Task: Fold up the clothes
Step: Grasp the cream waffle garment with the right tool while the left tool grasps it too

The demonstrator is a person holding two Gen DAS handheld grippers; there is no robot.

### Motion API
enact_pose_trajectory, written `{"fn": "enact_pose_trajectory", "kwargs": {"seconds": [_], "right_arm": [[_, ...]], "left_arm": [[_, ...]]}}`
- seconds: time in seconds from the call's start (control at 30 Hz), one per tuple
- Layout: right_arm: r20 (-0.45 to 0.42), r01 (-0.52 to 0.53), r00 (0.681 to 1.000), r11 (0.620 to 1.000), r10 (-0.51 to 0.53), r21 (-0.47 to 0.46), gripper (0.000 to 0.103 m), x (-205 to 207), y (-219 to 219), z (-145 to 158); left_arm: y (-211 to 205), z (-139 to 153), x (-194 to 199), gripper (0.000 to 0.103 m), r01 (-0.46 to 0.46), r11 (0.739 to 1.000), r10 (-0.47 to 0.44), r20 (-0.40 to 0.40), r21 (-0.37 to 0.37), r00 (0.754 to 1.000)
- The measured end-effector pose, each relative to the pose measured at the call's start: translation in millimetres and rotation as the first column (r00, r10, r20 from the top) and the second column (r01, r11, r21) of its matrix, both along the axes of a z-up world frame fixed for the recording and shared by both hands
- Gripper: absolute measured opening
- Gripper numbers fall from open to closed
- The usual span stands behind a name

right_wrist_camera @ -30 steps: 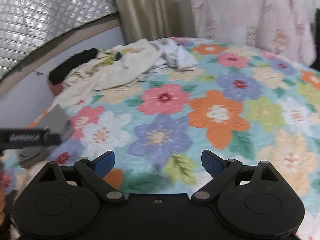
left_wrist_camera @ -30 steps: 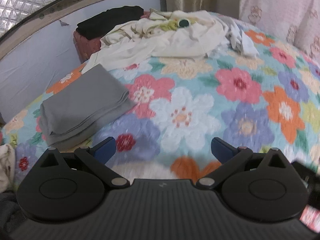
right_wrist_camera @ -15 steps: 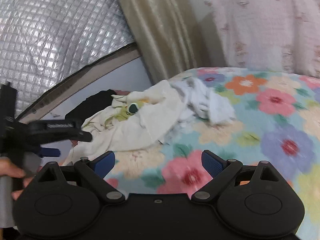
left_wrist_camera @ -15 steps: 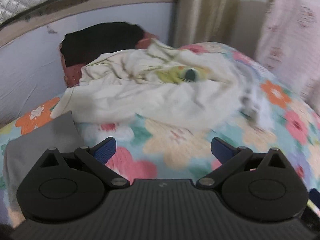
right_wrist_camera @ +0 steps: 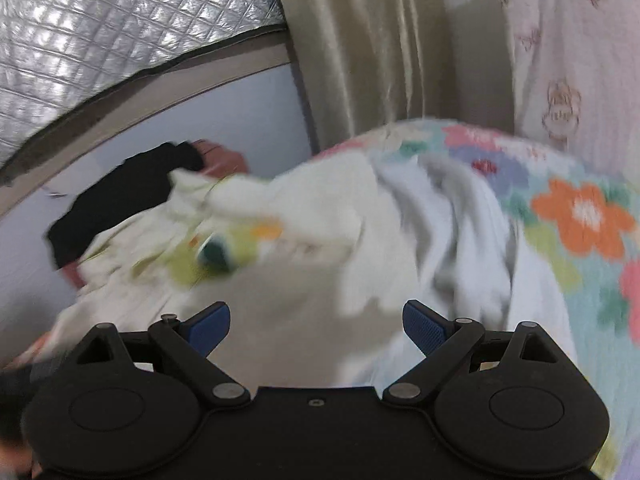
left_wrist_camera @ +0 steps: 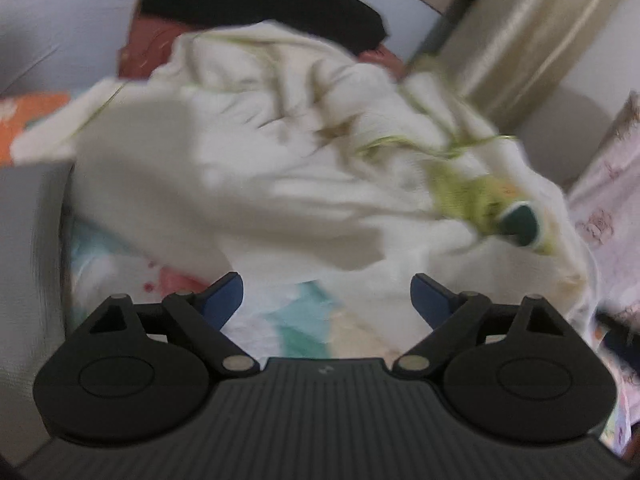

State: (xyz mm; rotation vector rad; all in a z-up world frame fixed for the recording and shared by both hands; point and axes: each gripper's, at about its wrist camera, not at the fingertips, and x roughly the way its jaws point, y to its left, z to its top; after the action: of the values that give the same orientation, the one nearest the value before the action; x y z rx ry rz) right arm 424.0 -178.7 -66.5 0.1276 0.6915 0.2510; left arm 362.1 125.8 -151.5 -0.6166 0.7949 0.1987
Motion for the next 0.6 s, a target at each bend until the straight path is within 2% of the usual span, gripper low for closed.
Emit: {"fn": "enact_pose_trajectory", "kwargs": {"seconds": [0.07,0.13,0.2,0.27,0.3,0.33,0.37,0.4,0.43,0.47,0.5,0.53,0.57,0.6], "right_arm": [[0.031,0.007,1.0,0.998,-0.005,-0.061,0.096,28,8,-1],[0.048,0.025,0.999,0.994,-0.02,-0.108,0.096,53,16,-5],[0.008,0.018,1.0,0.997,-0.017,-0.08,0.095,76,21,-20],[-0.035,-0.02,0.999,1.0,0.02,-0.009,0.064,78,29,-34],[-0.053,-0.038,0.998,0.999,0.039,0.025,0.056,79,34,-40],[-0.009,-0.051,0.999,0.998,0.051,0.023,0.033,65,42,-40],[0.008,-0.058,0.998,0.998,0.058,0.025,0.019,53,48,-41],[0.023,-0.065,0.998,0.998,0.064,0.028,0.017,40,54,-41],[0.008,-0.074,0.997,0.996,0.074,0.051,0.017,29,59,-40],[-0.007,-0.084,0.996,0.994,0.085,0.075,0.017,18,64,-40],[-0.027,-0.125,0.991,0.985,0.129,0.12,0.017,9,64,-39],[-0.045,-0.165,0.984,0.972,0.174,0.168,0.017,-1,64,-39],[-0.076,-0.2,0.972,0.952,0.222,0.232,0.016,-9,61,-40],[-0.103,-0.23,0.957,0.927,0.271,0.296,0.016,-18,58,-42]], "left_arm": [[16,-11,5,0.09,-0.039,0.998,0.038,-0.026,-0.043,0.999],[36,-13,4,0.092,-0.088,0.988,0.091,0.016,-0.128,0.996],[50,-19,0,0.093,-0.127,0.967,0.143,0.055,-0.222,0.988],[57,-28,0,0.093,-0.122,0.947,0.148,0.066,-0.298,0.987],[58,-30,1,0.093,-0.094,0.942,0.128,0.084,-0.323,0.988],[58,-31,2,0.088,-0.067,0.935,0.109,0.102,-0.348,0.989],[58,-33,3,0.084,-0.039,0.928,0.09,0.121,-0.371,0.989],[59,-37,5,0.078,-0.011,0.9,0.078,0.135,-0.437,0.988],[60,-46,6,0.068,0.013,0.834,0.08,0.145,-0.552,0.986],[60,-56,7,0.064,0.035,0.753,0.089,0.155,-0.657,0.984],[58,-65,7,0.056,0.048,0.687,0.097,0.156,-0.725,0.983],[54,-70,7,0.05,0.047,0.652,0.1,0.147,-0.757,0.984],[51,-72,7,0.05,0.047,0.636,0.097,0.141,-0.77,0.985],[48,-70,6,0.049,0.052,0.646,0.087,0.14,-0.761,0.986]]}}
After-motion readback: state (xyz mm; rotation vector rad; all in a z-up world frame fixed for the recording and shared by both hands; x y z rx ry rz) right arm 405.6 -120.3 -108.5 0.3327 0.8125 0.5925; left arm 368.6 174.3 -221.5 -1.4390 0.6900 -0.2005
